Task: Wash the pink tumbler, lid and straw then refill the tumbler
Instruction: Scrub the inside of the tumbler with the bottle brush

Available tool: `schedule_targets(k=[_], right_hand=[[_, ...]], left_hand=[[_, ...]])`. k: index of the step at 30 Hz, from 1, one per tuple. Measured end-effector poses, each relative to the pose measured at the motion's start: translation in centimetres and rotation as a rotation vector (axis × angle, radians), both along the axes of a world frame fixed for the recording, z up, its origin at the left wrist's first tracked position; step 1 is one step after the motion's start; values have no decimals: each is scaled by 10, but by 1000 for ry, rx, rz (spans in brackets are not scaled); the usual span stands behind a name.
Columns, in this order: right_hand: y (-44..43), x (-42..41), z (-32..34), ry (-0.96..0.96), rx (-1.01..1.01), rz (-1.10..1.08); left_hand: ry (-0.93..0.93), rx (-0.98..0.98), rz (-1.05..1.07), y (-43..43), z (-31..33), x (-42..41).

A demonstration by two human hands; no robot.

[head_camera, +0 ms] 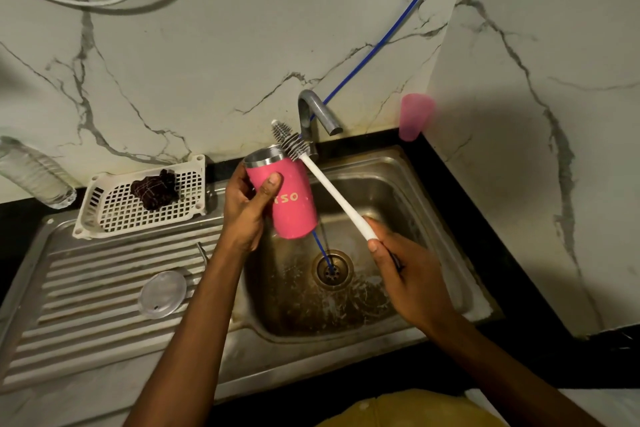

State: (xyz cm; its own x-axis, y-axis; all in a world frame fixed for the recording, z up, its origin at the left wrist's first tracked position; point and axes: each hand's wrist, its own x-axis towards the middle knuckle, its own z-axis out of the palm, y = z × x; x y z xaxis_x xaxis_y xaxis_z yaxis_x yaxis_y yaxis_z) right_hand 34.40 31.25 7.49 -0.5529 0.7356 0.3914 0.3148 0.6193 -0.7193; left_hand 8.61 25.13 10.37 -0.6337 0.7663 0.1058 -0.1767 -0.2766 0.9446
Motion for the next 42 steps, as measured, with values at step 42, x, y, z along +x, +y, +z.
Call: schedule_targets(k=[42], right_hand=[[25, 3, 0, 41, -126, -118]], left_hand=[[-131, 101, 41, -5, 2, -3]])
